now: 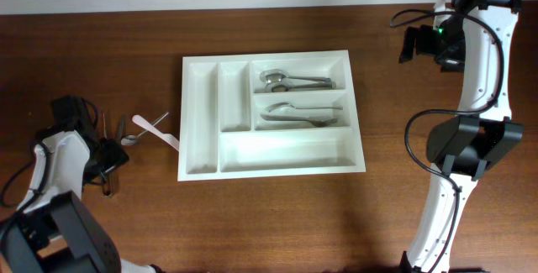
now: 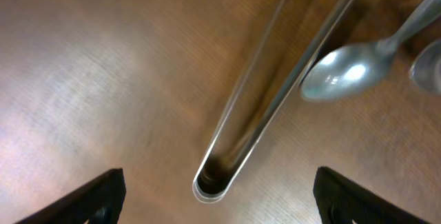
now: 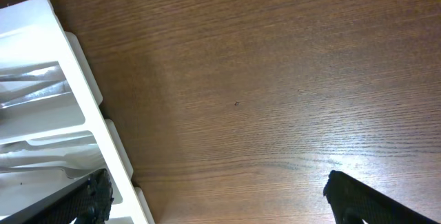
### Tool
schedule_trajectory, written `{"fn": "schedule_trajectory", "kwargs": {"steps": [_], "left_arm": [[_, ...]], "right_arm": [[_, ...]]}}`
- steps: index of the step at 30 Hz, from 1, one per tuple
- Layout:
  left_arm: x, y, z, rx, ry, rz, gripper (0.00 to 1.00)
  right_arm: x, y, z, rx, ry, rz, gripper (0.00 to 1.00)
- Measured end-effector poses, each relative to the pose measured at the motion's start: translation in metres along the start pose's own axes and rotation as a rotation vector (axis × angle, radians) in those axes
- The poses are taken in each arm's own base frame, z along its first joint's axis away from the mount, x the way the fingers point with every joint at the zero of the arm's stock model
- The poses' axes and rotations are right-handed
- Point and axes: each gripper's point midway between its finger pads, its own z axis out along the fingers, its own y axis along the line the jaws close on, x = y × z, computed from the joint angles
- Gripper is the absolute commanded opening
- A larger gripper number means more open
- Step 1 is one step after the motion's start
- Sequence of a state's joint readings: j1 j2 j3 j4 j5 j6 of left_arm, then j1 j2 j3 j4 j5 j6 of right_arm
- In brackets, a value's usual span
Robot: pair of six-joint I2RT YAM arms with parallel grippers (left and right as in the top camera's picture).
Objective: Pack container
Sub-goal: 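Move the left gripper to the utensils and grasp the long silver knife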
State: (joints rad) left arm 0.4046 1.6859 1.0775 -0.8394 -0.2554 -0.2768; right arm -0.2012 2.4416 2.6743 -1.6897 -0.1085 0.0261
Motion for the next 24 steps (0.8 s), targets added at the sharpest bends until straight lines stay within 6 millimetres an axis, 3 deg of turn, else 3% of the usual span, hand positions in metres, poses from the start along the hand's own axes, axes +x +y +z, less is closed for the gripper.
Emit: {"fn": "schedule_trajectory", "kwargs": {"steps": [11,12,14,24], "left_arm": [[-0.025,-0.022,0.012,0.082,-0.082,0.144,0.89],[-0.025,-0.023,0.013,0.084,-0.080,0.160,0.82],[-0.024,-0.024,0.015,0.087,-0.073,0.181,0.79],[-0.011,-0.030,0.041,0.087,0.010,0.231,0.78]], "right_arm": [[0.000,0.000,0.000,0.000,0.000,0.000,0.99],[0.000,0.000,0.000,0.000,0.000,0.000,0.99],[0.000,0.000,0.000,0.000,0.000,0.000,0.99],[0.000,0.000,0.000,0.000,0.000,0.000,0.99]]}}
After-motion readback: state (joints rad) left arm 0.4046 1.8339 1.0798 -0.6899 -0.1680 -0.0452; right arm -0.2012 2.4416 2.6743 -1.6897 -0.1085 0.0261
